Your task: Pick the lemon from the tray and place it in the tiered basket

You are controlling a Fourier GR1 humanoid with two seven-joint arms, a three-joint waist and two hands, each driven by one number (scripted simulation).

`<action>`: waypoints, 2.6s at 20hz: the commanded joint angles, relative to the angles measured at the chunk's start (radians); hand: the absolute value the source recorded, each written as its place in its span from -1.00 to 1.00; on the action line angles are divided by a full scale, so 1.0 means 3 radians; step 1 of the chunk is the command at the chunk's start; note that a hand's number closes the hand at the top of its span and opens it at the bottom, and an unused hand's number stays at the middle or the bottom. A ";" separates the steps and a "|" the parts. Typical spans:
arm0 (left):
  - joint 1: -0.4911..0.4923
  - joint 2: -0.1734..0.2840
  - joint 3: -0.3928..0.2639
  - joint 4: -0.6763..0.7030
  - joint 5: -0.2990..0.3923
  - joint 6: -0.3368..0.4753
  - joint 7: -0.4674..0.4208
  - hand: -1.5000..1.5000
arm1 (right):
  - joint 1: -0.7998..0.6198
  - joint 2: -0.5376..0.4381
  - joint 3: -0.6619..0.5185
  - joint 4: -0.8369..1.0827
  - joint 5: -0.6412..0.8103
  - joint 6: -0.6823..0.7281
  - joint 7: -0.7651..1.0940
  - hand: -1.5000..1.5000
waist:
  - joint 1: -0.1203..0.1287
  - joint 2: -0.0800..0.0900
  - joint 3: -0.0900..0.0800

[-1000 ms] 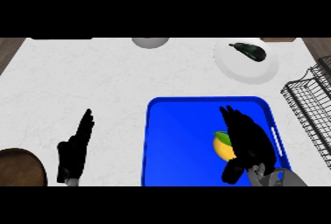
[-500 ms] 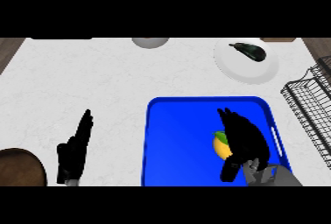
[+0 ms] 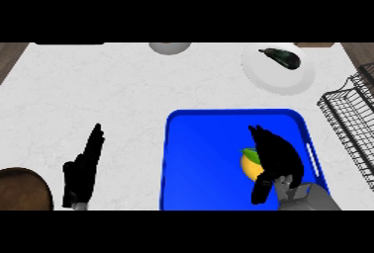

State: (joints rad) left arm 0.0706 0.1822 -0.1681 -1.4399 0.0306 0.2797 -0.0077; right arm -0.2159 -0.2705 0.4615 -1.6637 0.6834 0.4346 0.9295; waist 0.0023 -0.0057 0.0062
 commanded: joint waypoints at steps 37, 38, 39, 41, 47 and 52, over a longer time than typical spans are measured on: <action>0.0348 -0.0063 0.0251 -0.0046 -0.0010 -0.0046 0.0071 0.00 | 0.1709 -0.0138 -0.2312 -0.3022 0.0946 -0.1121 0.1003 1.00 | -0.0284 -0.0038 -0.0044; 0.0310 -0.0100 0.0158 -0.0057 -0.0100 -0.0011 0.0088 0.00 | 0.1649 -0.0248 -0.2438 -0.3159 0.0971 -0.0994 0.1048 1.00 | -0.0236 -0.0023 -0.0042; 0.0214 -0.0032 0.0242 -0.0007 -0.0070 -0.0042 0.0114 0.00 | 0.1652 -0.0283 -0.2441 -0.3276 0.0957 -0.0938 0.1034 1.00 | -0.0232 -0.0021 -0.0042; 0.0240 0.0043 0.0275 -0.0100 0.0055 -0.0202 0.0164 0.00 | 0.1681 -0.0414 -0.2508 -0.3363 0.0914 -0.0715 0.1095 1.00 | -0.0196 -0.0023 -0.0043; 0.0289 -0.0047 0.0173 -0.0006 -0.0068 -0.0137 0.0066 0.00 | 0.1173 -0.0764 -0.3016 -0.3230 0.0570 -0.0308 0.1282 1.00 | -0.0142 -0.0022 -0.0042; 0.0175 -0.0057 0.0169 -0.0003 -0.0112 -0.0103 0.0162 0.00 | 0.0524 -0.1038 -0.3335 -0.2896 0.0360 0.0091 0.1401 1.00 | -0.0096 -0.0020 -0.0040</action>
State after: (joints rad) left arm 0.1024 0.1634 -0.1139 -1.4648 0.0035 0.2466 0.0090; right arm 0.0200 -0.5434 -0.4634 -2.3528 0.9318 0.2397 1.1352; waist -0.0304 -0.0137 -0.0022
